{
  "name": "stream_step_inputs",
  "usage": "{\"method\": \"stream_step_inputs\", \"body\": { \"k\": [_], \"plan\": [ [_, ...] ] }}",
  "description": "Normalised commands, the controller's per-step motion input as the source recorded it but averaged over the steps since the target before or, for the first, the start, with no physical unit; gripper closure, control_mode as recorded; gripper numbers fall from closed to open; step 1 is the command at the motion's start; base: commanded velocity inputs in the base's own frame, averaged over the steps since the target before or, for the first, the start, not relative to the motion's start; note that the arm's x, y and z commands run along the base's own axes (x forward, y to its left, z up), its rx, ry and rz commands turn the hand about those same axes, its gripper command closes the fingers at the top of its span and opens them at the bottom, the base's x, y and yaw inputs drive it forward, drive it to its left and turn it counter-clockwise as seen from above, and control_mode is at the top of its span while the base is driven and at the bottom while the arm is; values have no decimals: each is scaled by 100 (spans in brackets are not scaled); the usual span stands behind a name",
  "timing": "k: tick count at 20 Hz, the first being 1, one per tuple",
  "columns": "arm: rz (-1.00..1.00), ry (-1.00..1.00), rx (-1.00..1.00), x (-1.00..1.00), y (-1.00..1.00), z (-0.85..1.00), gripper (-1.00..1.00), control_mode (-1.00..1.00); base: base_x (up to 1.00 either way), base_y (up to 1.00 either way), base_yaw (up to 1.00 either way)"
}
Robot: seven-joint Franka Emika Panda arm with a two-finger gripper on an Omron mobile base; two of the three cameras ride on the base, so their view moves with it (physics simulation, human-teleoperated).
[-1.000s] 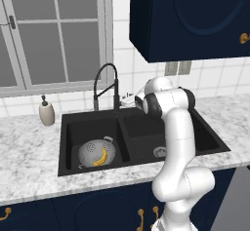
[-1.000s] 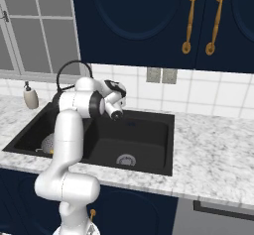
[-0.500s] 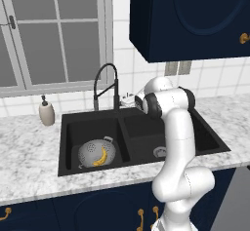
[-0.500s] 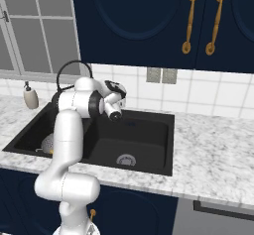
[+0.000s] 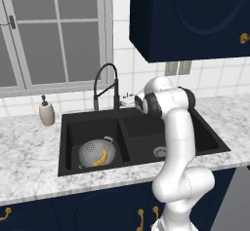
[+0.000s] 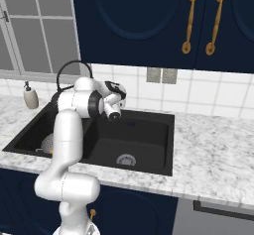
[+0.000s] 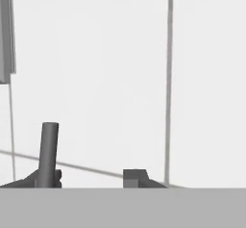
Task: Put the colander in the sink, put the banana in the colander, and turn on the sink faucet and pour water over the colander.
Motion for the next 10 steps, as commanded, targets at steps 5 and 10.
{"method": "stream_step_inputs", "body": {
  "k": [5,10],
  "plan": [
    [0,0,0,-3,-90,0,100,-100,0,0,0],
    [0,0,0,-3,-90,0,100,-100,0,0,0]
  ]
}}
